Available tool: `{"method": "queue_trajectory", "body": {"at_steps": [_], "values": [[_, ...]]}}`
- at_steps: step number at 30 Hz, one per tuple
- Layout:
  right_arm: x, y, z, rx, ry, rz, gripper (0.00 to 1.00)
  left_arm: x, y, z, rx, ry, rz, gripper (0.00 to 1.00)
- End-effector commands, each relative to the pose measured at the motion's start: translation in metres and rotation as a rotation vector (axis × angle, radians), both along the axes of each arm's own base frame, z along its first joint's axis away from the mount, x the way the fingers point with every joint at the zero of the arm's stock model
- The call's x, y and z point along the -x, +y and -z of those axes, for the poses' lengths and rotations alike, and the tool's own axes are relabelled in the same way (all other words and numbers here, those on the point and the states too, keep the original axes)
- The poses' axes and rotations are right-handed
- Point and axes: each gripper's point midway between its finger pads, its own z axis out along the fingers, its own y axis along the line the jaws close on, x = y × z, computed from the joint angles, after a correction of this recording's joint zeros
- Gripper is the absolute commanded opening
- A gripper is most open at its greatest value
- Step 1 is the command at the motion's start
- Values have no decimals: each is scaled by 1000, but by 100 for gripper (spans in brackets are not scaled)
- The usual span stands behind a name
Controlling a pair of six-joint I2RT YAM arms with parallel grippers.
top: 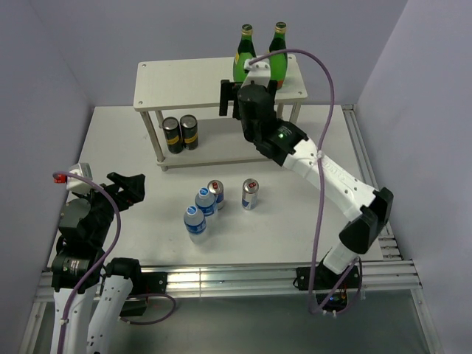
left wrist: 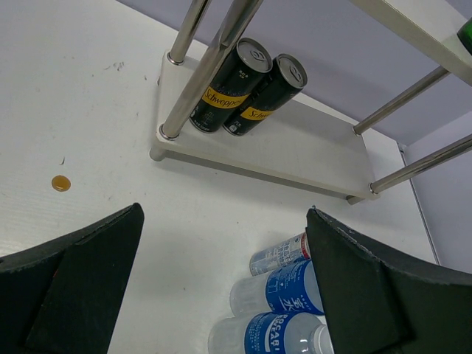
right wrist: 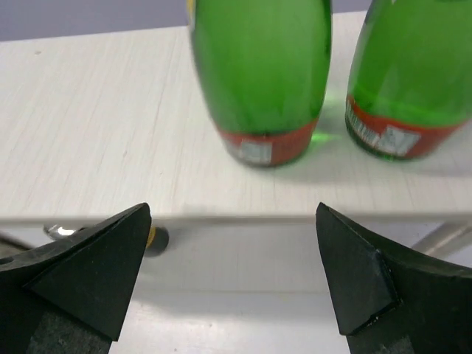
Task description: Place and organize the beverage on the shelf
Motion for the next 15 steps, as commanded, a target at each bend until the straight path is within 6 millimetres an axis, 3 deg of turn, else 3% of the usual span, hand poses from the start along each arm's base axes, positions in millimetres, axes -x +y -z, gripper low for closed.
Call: {"method": "queue_trajectory", "body": {"at_steps": [1, 3, 4, 5, 6, 7, 9, 10, 12, 13, 15], "values": [[51, -5, -23, -35, -46, -10, 100, 0, 1, -12, -9, -52, 0, 99], [76, -9, -21, -36, -55, 2, 100, 0, 1, -13, -9, -55, 0, 99], [105, -1, -14, -37, -63, -71, 100, 0, 1, -12, -9, -52, 0, 99], [120, 2, -8, -37, -66, -104, 100, 0, 1, -11, -11, -51, 1, 99], [141, -8, -17, -84, -96, -117, 100, 0, 1, -13, -11, -55, 2, 99], [167, 8, 14, -70, -73, -186, 100, 0, 1, -12, -11, -52, 2, 99], [200, 9, 25, -151, -52, -276, 100, -1, 0, -12, -12, -49, 7, 99], [214, 17, 60, -175, 18, -323, 100, -1, 0, -11, -13, -46, 4, 99], [245, 26, 84, -231, 84, -393, 100, -1, 0, -11, -13, -45, 5, 99], [258, 33, 116, -226, 143, -434, 100, -1, 1, -11, -11, -46, 2, 99], [285, 48, 149, -185, 188, -497, 100, -1, 1, -11, -11, -48, 2, 99]]}}
